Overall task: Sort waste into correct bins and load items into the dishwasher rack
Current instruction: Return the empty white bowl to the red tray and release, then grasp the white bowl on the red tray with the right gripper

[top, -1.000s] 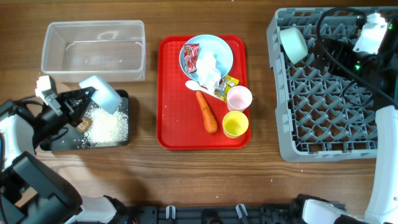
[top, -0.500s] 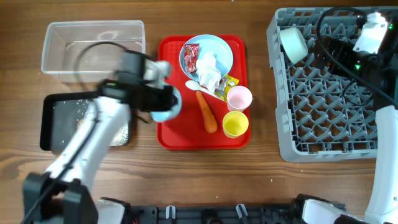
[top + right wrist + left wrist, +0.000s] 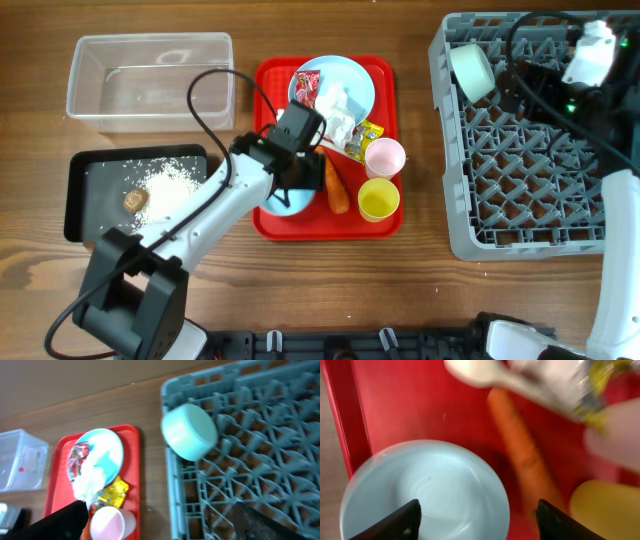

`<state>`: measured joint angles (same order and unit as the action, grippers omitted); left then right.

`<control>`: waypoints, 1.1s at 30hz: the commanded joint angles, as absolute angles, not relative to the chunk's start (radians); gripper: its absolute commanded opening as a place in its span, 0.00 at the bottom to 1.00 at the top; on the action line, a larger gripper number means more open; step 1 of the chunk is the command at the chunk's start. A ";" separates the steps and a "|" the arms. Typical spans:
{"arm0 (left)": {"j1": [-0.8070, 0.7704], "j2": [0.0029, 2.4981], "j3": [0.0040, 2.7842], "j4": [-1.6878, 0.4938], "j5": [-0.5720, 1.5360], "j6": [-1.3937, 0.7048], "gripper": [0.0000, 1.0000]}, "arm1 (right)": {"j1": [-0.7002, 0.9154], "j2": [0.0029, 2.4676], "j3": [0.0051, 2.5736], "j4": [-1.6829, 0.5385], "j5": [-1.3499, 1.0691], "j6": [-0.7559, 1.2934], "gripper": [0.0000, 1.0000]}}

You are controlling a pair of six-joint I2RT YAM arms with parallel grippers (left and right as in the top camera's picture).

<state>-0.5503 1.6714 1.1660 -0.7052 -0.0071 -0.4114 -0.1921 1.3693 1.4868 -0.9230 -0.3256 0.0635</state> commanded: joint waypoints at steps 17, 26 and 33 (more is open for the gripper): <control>0.092 1.528 1.505 -1.093 -0.076 -0.535 1.00 | 0.535 1.909 1.484 -0.719 -0.393 0.315 0.72; 0.123 1.528 1.505 -1.101 -0.077 -0.531 1.00 | 0.622 2.101 1.484 -0.719 -0.386 0.457 0.38; 0.123 1.528 1.505 -1.106 -0.077 -0.529 1.00 | 0.612 2.086 1.487 -0.714 -0.347 0.471 0.04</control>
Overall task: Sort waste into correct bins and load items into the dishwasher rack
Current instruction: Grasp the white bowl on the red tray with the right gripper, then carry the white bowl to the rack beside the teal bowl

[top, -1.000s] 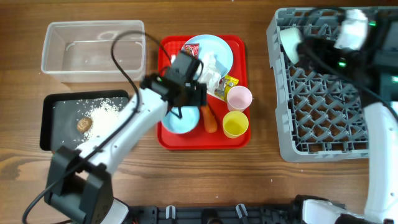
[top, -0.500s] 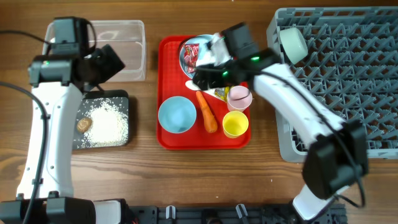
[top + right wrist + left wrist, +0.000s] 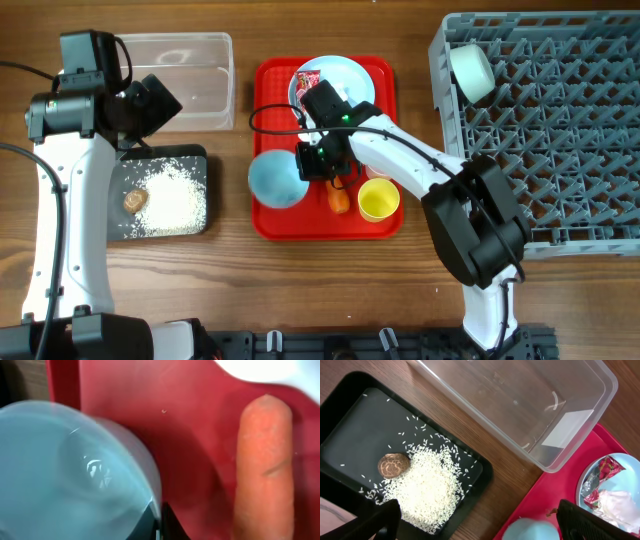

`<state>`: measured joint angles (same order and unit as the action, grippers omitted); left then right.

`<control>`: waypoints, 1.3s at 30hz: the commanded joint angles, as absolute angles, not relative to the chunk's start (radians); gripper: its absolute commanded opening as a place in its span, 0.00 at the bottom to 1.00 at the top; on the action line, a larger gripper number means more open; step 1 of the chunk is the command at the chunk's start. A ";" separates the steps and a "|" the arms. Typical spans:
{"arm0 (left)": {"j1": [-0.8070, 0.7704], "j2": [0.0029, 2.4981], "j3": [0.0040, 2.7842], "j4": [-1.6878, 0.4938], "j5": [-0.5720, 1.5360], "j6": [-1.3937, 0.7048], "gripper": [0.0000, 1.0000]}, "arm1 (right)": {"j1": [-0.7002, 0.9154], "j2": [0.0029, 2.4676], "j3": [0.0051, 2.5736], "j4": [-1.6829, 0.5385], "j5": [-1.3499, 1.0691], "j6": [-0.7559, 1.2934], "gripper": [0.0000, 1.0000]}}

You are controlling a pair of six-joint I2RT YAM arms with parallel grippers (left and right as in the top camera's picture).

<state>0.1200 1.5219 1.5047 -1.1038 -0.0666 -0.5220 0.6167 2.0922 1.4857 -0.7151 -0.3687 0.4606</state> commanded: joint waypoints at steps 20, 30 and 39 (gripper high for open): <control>0.123 1.528 1.505 -1.067 -0.076 -0.529 1.00 | 0.297 1.593 1.513 -0.574 1.464 -0.081 0.04; 0.123 1.528 1.505 -1.067 -0.076 -0.529 1.00 | 0.278 1.861 1.488 -0.551 1.522 -0.442 0.04; 0.123 1.528 1.505 -1.067 -0.076 -0.529 1.00 | 0.322 1.862 1.316 -0.746 1.518 -0.133 0.04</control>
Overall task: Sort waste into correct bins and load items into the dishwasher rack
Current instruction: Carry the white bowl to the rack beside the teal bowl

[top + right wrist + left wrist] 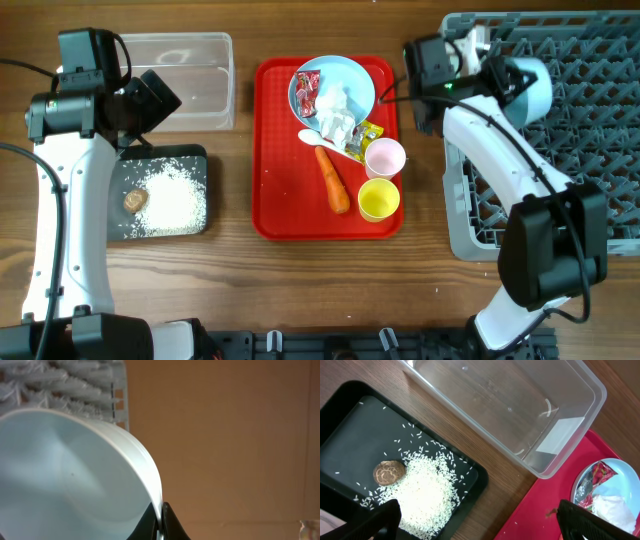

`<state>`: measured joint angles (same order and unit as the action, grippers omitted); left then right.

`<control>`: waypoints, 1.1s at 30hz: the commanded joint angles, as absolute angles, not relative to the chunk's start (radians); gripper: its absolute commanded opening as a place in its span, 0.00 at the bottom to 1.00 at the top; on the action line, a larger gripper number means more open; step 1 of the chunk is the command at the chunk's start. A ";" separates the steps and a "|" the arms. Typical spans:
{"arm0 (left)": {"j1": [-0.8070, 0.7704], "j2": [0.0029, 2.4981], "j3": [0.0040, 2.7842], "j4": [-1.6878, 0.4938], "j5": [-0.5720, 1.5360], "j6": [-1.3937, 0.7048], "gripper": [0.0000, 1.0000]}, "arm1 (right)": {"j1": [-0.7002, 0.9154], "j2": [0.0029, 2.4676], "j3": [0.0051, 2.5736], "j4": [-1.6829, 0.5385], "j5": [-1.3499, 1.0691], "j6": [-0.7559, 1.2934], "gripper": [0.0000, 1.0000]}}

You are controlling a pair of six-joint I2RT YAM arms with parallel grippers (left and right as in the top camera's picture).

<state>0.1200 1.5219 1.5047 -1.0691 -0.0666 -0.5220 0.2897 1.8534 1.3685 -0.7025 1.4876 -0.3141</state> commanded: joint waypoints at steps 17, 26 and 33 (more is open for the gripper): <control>0.123 1.528 1.505 -1.067 -0.076 -0.529 1.00 | 0.371 1.861 1.220 -0.784 1.299 0.027 0.92; 0.123 1.528 1.505 -1.067 -0.076 -0.529 1.00 | 0.424 1.803 1.238 -0.722 1.123 0.027 1.00; 0.123 1.528 1.505 -1.067 -0.076 -0.529 1.00 | 0.429 1.617 1.369 -0.696 0.768 0.026 1.00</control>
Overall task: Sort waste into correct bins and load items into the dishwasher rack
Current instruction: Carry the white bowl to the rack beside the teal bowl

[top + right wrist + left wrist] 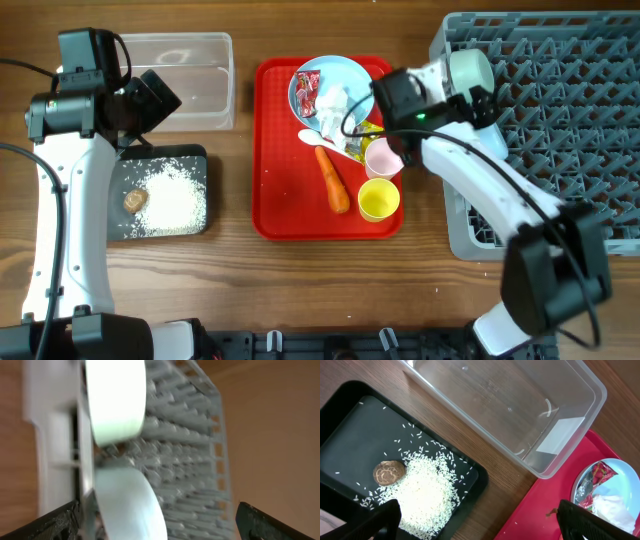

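The light blue bowl (pixel 131 506) stands on edge in the grey dishwasher rack (pixel 560 150), beside a pale green bowl (pixel 470 68). My right gripper (pixel 160 522) is open, its fingers wide on either side of the blue bowl; in the overhead view the arm hides that bowl. On the red tray (pixel 285 185) lie a carrot (pixel 334 185), a white spoon (pixel 308 135), a pink cup (pixel 385 157), a yellow cup (pixel 378 199) and a blue plate (pixel 350 75) with wrappers and tissue. My left gripper (pixel 480 527) hangs open above the bins, holding nothing.
A clear plastic bin (pixel 510 405) sits at the back left. In front of it is a black bin (pixel 350 425) with rice and a mushroom (pixel 388 473). Bare wood runs between the tray and the rack's left edge.
My right gripper was shut on the blue bowl's rim at the rack's left side. It is now open and the bowl stands in the rack. The left arm has not moved.
First my left gripper hung open over the blue bowl on the tray while the right one was above the rack. Then the left arm stood over the bins and the right gripper held the bowl's rim on the tray. Later the bowl was at the rack, and now rests there.
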`<state>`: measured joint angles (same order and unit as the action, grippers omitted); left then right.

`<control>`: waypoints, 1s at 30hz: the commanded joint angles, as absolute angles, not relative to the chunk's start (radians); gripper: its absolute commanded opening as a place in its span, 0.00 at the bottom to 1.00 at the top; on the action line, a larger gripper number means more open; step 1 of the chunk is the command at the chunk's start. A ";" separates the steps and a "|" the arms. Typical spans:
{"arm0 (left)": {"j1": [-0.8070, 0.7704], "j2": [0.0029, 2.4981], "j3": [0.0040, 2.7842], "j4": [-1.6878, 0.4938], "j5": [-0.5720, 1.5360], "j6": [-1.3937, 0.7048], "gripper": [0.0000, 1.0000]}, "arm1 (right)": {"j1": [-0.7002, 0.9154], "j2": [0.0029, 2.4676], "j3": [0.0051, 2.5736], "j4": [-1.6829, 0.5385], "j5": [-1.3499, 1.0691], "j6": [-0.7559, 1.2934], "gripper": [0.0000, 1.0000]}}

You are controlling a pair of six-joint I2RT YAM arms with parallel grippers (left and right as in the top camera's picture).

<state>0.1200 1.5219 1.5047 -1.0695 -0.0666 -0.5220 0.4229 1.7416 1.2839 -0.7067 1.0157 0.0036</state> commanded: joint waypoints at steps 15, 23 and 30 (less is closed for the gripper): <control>0.122 1.528 1.505 -1.045 -0.011 -0.532 1.00 | 0.393 1.598 1.252 -0.827 -0.104 0.329 0.77; 0.121 1.530 1.505 -1.044 0.088 -0.528 0.95 | 0.240 1.539 1.283 -0.820 -0.141 0.332 0.73; -0.181 1.722 1.505 -0.761 0.397 -0.456 0.87 | -0.026 1.304 1.316 -0.839 -0.155 0.250 0.78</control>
<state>-0.0048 1.6039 1.5051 -0.8284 0.2691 -0.4908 0.0811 1.3991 1.2873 -0.8261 -0.1413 0.2897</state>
